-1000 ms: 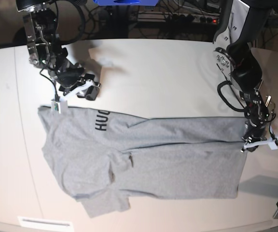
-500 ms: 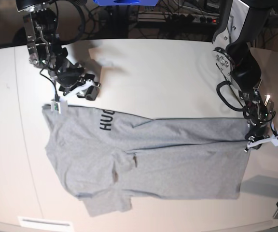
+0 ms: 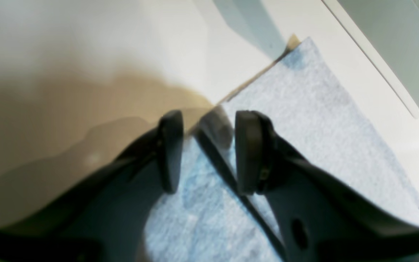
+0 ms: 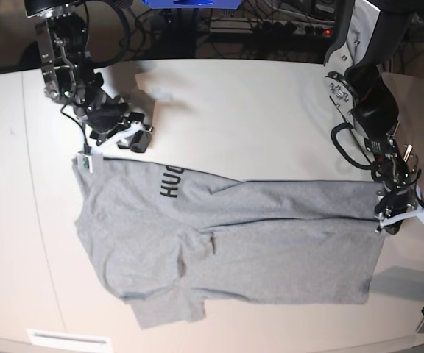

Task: Fold the T-shirt properly
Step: 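Grasp the shirt edge with the left gripper and pull it outward, then move both grippers down onto the shirt's folded edge to grasp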

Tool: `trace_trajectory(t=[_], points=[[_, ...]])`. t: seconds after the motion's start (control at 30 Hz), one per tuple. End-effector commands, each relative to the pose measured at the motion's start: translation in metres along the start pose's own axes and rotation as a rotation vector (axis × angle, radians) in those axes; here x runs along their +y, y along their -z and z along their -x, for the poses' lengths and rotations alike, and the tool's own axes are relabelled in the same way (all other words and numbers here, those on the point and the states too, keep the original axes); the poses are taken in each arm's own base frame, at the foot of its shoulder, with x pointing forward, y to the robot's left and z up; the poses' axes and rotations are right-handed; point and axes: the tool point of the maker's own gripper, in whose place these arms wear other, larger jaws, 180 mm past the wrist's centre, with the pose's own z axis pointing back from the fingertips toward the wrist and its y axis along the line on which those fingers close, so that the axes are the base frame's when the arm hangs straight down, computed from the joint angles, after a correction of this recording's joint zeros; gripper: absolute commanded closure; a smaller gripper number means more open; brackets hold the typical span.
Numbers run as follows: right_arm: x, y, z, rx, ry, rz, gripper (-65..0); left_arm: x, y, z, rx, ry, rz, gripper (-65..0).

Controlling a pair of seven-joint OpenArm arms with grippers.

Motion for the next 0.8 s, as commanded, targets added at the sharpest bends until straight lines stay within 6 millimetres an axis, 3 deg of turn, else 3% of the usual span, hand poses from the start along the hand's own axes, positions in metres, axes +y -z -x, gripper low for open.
trace_trajectory(t=[0.0,0.27,0.33,0.43,0.63,0.77], points=[[-0.010,-0.002,0.013,0.057,0.006,0.039,-20.3,-0.007,0.003,-0.032,-0.078,-0.005,0.016,-24.0],[-0.007,-0.002,0.011,0.049,-0.001,0.031,-20.3,-0.012,0.001,-0.040,-0.091,0.008,0.029,-24.0],[-0.007,-0.003,0.006,0.042,-0.041,0.014,-20.3,-0.004,-0.010,-0.039,-0.069,0.048,0.026,-23.9],[-0.005,-0.006,-0.013,0.005,-0.090,0.001,-20.3,-0.039,-0.036,-0.040,-0.093,0.184,0.149,-23.9],[0.011,-0.028,-0.048,-0.082,-0.181,-0.037,-20.5,-0.070,-0.092,-0.034,-0.161,0.381,0.261,-24.0],[0.020,-0.032,-0.062,-0.118,-0.204,-0.056,-20.5,-0.068,-0.098,-0.027,-0.149,0.418,0.266,-24.0]])
